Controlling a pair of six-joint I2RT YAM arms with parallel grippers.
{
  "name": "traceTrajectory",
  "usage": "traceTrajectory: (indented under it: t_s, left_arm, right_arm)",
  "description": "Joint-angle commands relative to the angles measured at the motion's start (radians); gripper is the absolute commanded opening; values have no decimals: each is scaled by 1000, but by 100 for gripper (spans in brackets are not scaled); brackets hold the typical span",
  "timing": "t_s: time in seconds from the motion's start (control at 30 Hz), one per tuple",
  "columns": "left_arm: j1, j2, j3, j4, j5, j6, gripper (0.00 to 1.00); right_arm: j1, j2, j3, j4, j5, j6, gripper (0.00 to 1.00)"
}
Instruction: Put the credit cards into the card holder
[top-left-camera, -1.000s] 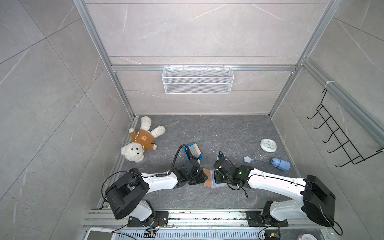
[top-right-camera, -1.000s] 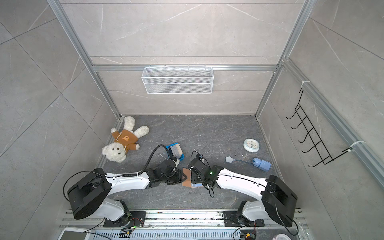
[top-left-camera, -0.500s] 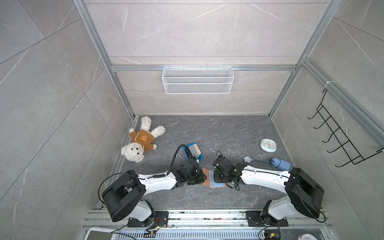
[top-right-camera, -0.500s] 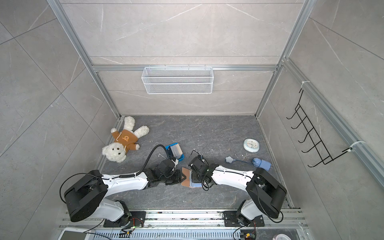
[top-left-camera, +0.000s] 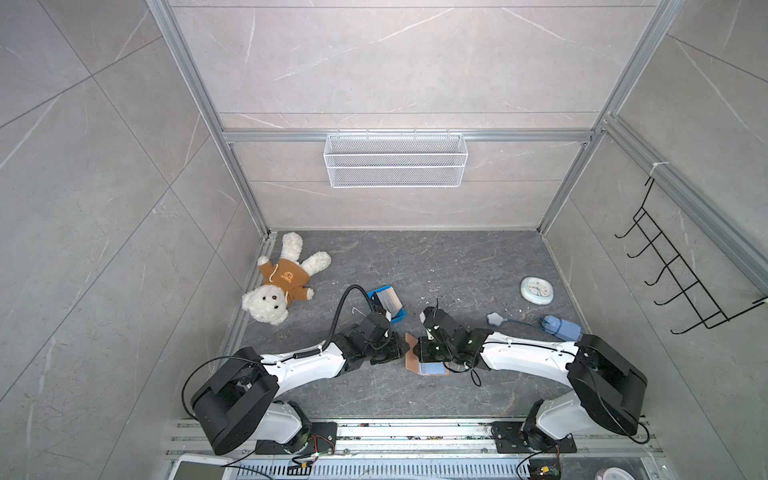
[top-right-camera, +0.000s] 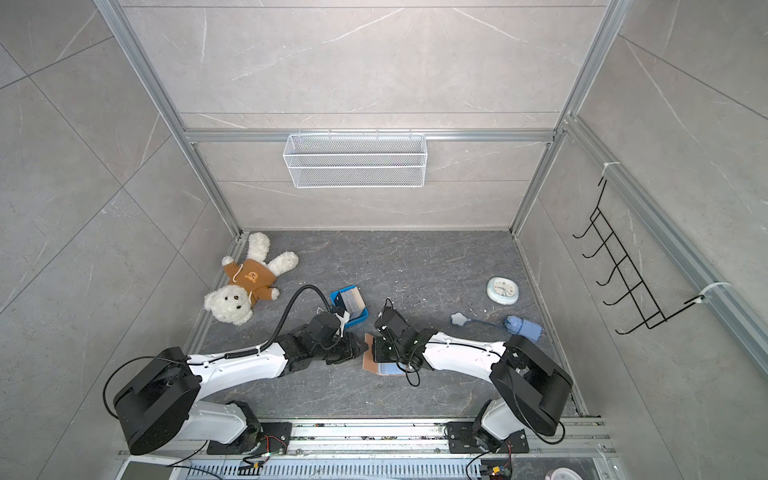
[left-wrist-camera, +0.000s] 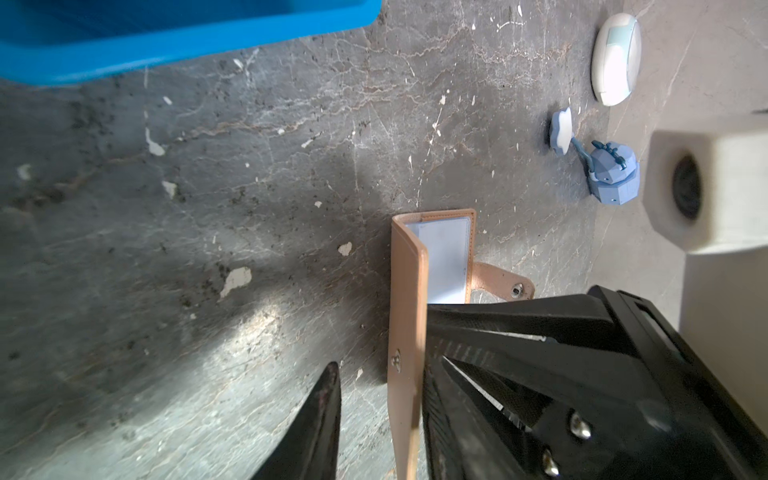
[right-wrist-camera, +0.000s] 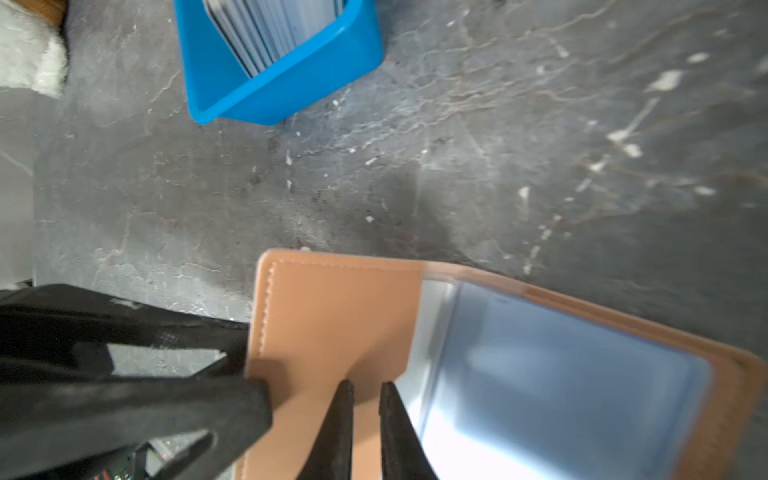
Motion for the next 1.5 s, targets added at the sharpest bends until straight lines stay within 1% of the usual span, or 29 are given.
traceTrajectory:
  t_s: [0.0,0.17,0.23,0.37,0.6,0.8,1.0,1.2,1.47]
  left_arm:
    - [14,-53,1,-40,20,23,35]
    - [18,-107,31,-132,8,67,31]
    - [18,-114,33,-135,19,76,29]
    - [17,-69,26,-65,78,57,24]
    - [14,43,7,52,95,25,19]
    - [12,101,-5,75,86,20,17]
    - [11,133,-13,87,82,25,16]
    - [7,130,-20,89,68,47,15]
    - [-11,152,-15,111,44,67,15]
  right_arm:
    - [11,34,-11,47,-35,-8,17]
    - [16,74,-7,59,-46,-4,16]
    - [15,89,-7,65,-46,1,15]
    - [15,107,-4,68,-44,10,14]
    - [15,97,-14,76,-28,28,12]
    - [14,43,-17,48,-12,18,12]
    - [4,-20,-25,-23,40,0,12]
    - [-6,-7,-31,-101,95,6,11]
    - [-9,-2,-62,-123,115,9,11]
